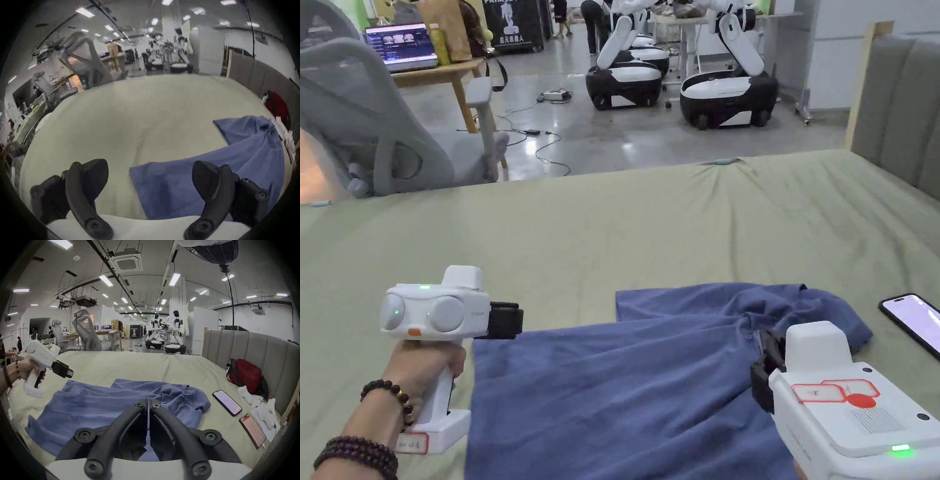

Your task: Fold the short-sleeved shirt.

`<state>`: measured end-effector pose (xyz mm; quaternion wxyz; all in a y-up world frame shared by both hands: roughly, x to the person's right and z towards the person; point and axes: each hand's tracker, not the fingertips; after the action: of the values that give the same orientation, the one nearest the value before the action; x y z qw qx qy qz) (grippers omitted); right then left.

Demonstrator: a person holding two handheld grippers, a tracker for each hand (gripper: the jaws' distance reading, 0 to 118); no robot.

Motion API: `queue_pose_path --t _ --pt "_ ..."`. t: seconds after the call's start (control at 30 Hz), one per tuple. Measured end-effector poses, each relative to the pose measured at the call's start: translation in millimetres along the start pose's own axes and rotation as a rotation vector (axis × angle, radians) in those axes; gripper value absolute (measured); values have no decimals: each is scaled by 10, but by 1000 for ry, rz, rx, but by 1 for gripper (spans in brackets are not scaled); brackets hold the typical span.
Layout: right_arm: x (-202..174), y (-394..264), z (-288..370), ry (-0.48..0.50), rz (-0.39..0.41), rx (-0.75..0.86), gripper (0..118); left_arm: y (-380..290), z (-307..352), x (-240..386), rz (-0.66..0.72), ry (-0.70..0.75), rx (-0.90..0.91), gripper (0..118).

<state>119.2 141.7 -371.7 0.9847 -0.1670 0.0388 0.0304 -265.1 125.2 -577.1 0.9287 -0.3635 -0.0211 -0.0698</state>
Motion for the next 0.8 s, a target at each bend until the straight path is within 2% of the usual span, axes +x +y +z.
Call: queue_pose_path --t 0.1,0.2,0.27,0.33,0.37,0.4,0.43,0.47,0.63,0.7,0.73,0.77,0.8 --pt "28 -66 -177 6 17 -50 4 21 -297 -8 -45 -116 -80 105" --pt "55 -115 -245 -2 8 -69 4 -14 -475 18 -34 -73 -155 105" --pt "71 -138 -251 -4 7 -75 4 -123 -525 50 -37 -76 -182 94" --pt "79 -141 -251 -11 13 -82 4 -88 -413 49 47 -91 -163 81" --pt "82 -146 -244 -13 12 -84 4 -90 -356 75 35 -94 -164 70" --pt "92 -146 -242 -15 8 -86 4 -103 -267 110 8 -111 -148 51" --pt "105 -143 -237 -16 3 -90 4 -85 -189 103 -15 -131 -136 14" --pt "121 -135 -228 -18 -3 -92 4 -92 -130 116 -19 -163 -133 3" --pt "326 -61 -196 -38 -27 -111 4 -35 102 119 43 -149 -87 3" --pt "573 -3 -332 -144 -109 -254 8 32 186 129 29 -142 -60 3" --pt "730 12 -416 -171 -163 -309 18 58 235 139 23 -139 -45 3" --pt "904 19 -493 -179 -221 -331 38 86 285 148 24 -138 -37 3" --pt "1061 20 -566 -145 -262 -333 68 111 325 152 26 -144 -28 3"
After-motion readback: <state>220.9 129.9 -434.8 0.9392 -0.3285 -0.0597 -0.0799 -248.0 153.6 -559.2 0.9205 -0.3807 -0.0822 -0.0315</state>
